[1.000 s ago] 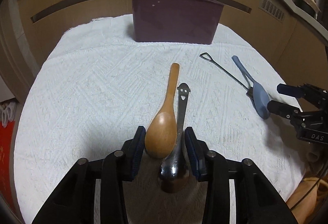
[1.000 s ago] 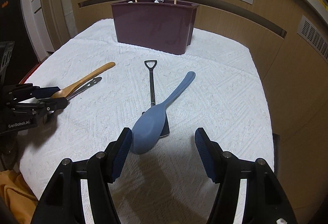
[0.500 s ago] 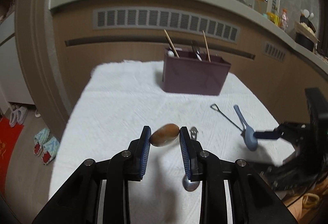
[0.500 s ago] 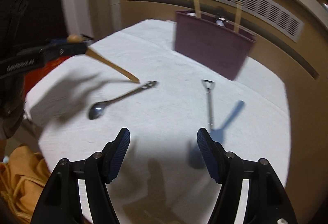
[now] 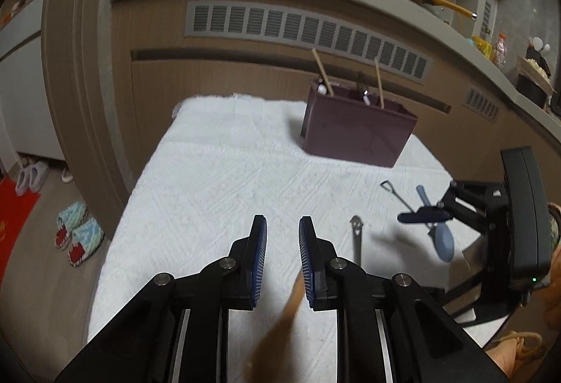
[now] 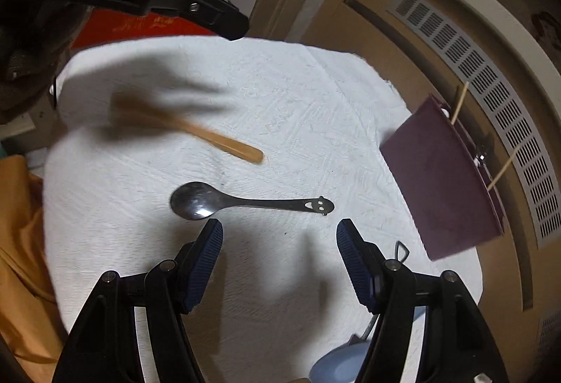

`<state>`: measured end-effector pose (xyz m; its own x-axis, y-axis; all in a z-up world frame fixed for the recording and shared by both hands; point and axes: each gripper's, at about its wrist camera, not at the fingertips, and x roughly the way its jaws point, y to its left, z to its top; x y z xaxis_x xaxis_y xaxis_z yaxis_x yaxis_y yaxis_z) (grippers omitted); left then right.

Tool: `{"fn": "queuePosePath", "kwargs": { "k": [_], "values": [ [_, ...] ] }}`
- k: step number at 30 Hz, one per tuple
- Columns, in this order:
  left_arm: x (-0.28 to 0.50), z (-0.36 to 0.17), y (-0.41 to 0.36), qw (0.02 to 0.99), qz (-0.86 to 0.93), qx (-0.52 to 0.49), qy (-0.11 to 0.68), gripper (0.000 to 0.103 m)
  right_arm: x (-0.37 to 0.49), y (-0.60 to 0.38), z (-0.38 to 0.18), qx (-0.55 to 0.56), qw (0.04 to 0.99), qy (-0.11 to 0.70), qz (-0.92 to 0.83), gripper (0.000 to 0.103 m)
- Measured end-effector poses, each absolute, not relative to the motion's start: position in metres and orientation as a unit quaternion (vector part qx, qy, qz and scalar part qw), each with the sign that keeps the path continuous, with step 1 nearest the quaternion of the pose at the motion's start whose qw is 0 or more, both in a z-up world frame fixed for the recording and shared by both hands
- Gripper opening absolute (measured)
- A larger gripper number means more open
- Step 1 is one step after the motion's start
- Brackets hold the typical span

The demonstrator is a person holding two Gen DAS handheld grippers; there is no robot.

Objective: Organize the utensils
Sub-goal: 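Close the left gripper on the wooden spoon, then grasp the metal spoon with the right gripper while the left gripper lifts the wooden spoon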

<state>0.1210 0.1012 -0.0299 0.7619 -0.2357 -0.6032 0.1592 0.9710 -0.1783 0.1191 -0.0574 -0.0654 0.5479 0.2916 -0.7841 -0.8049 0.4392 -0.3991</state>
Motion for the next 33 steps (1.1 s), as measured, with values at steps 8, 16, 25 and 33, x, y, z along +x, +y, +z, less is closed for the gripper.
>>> {"fn": "queuePosePath", "kwargs": {
  "k": [8, 16, 25, 33],
  "values": [
    [0.126, -0.049, 0.126, 0.927, -0.079, -0.084, 0.357, 0.020, 0.135, -0.023, -0.081, -0.406, 0.749, 0.330, 0.406, 0.065],
    [0.115, -0.057, 0.138, 0.921, -0.059, -0.088, 0.375, 0.021, 0.158, 0.010, -0.085, -0.312, 0.724, 0.394, 0.472, 0.065],
    [0.102, -0.064, 0.128, 0.912, -0.076, -0.079, 0.396, 0.024, 0.158, 0.000, -0.077, -0.262, 0.731, 0.432, 0.459, 0.013],
    [0.076, -0.071, 0.103, 0.897, -0.121, -0.046, 0.423, 0.050, 0.172, -0.045, -0.067, -0.198, 0.762, 0.470, 0.398, 0.005]
  ]
}}
